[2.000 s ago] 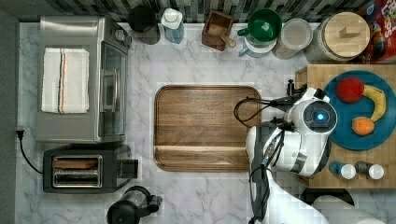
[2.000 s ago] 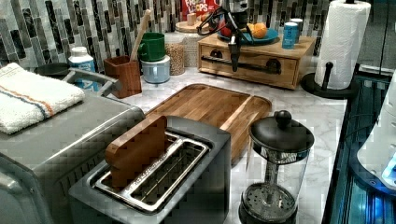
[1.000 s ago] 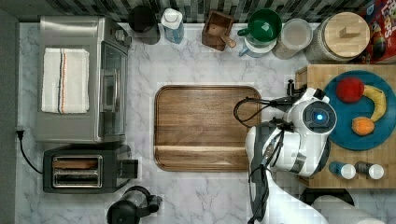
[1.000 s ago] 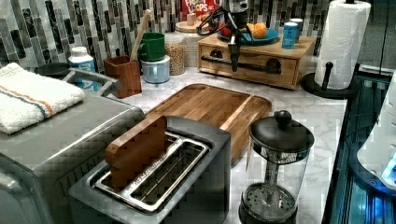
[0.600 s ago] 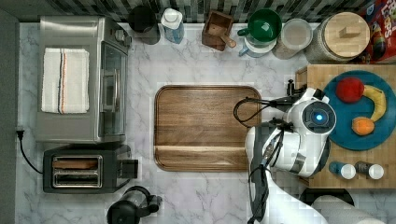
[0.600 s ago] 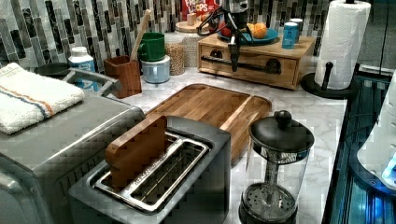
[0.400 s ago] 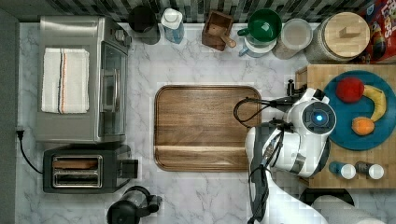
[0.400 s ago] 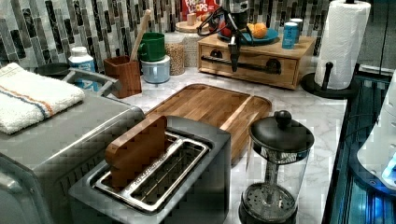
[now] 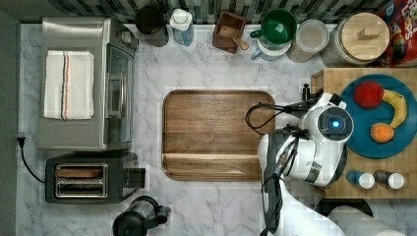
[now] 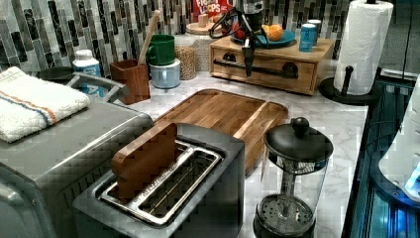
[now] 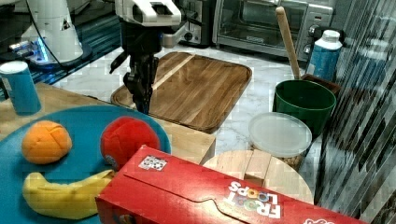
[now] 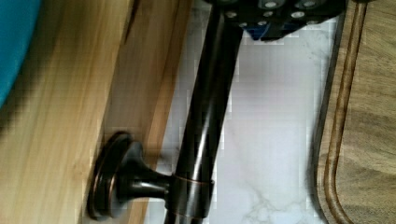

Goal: Close the drawer.

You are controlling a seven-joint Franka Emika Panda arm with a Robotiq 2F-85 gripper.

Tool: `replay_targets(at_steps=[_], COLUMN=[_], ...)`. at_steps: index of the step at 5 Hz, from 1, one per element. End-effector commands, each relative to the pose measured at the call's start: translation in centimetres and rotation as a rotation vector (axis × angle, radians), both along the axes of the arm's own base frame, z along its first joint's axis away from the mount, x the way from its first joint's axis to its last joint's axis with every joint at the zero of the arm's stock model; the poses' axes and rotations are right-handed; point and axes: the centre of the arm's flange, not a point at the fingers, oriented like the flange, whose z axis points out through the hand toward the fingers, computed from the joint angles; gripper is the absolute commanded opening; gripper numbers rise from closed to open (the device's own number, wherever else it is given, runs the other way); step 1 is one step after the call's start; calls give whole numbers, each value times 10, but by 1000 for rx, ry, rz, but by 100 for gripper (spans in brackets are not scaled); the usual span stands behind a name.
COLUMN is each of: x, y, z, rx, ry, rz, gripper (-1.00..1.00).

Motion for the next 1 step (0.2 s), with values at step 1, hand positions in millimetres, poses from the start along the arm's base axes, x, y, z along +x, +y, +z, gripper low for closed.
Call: replay_targets(at_steps=[1], x=[-32], y=[-105], z=[39], rx=[-85], ry=[-81], rz=[-196], gripper=[-100])
